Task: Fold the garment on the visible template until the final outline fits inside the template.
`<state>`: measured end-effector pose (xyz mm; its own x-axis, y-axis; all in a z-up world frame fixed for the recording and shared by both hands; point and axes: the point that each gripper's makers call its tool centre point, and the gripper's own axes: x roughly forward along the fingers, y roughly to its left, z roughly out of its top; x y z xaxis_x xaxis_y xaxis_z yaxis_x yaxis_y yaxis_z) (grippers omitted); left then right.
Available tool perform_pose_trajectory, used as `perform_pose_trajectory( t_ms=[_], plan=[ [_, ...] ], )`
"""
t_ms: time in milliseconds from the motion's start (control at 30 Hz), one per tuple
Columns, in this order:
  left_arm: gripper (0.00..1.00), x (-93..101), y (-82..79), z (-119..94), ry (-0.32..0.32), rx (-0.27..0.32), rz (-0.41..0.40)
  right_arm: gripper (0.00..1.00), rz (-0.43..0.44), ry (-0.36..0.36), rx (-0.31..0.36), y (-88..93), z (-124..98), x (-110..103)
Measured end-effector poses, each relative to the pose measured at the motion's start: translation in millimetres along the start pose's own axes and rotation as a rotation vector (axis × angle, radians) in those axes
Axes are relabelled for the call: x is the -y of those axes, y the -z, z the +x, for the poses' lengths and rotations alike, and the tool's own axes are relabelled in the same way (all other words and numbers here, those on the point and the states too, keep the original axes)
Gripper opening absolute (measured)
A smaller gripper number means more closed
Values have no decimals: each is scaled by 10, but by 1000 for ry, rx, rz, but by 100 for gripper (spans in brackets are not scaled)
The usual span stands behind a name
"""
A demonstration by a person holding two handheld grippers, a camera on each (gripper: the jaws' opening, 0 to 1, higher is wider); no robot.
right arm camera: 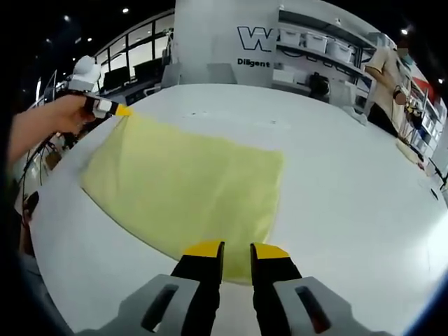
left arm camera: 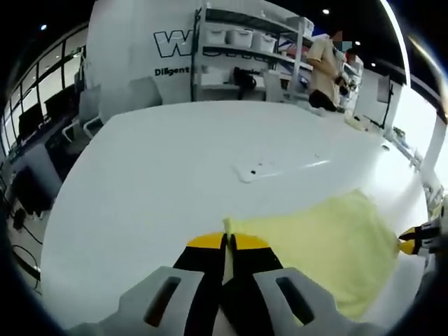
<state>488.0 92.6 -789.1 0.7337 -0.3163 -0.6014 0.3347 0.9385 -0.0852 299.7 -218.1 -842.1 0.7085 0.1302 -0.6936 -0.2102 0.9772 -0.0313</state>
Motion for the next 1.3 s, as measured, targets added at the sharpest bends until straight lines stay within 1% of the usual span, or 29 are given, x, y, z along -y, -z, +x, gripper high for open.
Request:
perform_pose_trajectory(
  t_ms=[67, 167, 233, 333, 400, 600, 633, 700, 867, 1100, 1300],
  plan=[
    [3, -17, -55, -11, 1, 12, -1, 11, -3, -1, 0, -4, 0, -7],
    [3, -47, -66, -27, -7, 19, 5, 11, -7, -3, -2, -1, 4, -19],
    [3, -129, 0, -1, -27, -2, 5, 11, -8, -3, -1, -4, 2, -22],
    [3, -204, 108, 52, -35, -32, -18, 11, -8, -2, 0, -6, -2, -14],
    [3, -219, 145, 73, -41, -33, -13, 11, -8, -1, 0, -2, -4, -7],
    [3, -252, 290, 148, -59, -63, -10, 11, -9, 0, -3, 8, -1, -5],
    [3, -270, 343, 168, -62, -73, -18, 11, -11, 2, -3, 6, -1, 0],
    [3, -276, 370, 170, -66, -79, -24, 11, -7, 4, -3, 8, 5, 13],
    [3, -280, 415, 195, -70, -91, -12, 11, -5, 7, -4, 6, 2, 30],
    [3, -275, 436, 208, -74, -97, -7, 11, -5, 9, -5, 14, -4, 35],
    [3, -278, 440, 204, -73, -99, -7, 11, 12, 26, -6, 37, -19, 126]
  ],
)
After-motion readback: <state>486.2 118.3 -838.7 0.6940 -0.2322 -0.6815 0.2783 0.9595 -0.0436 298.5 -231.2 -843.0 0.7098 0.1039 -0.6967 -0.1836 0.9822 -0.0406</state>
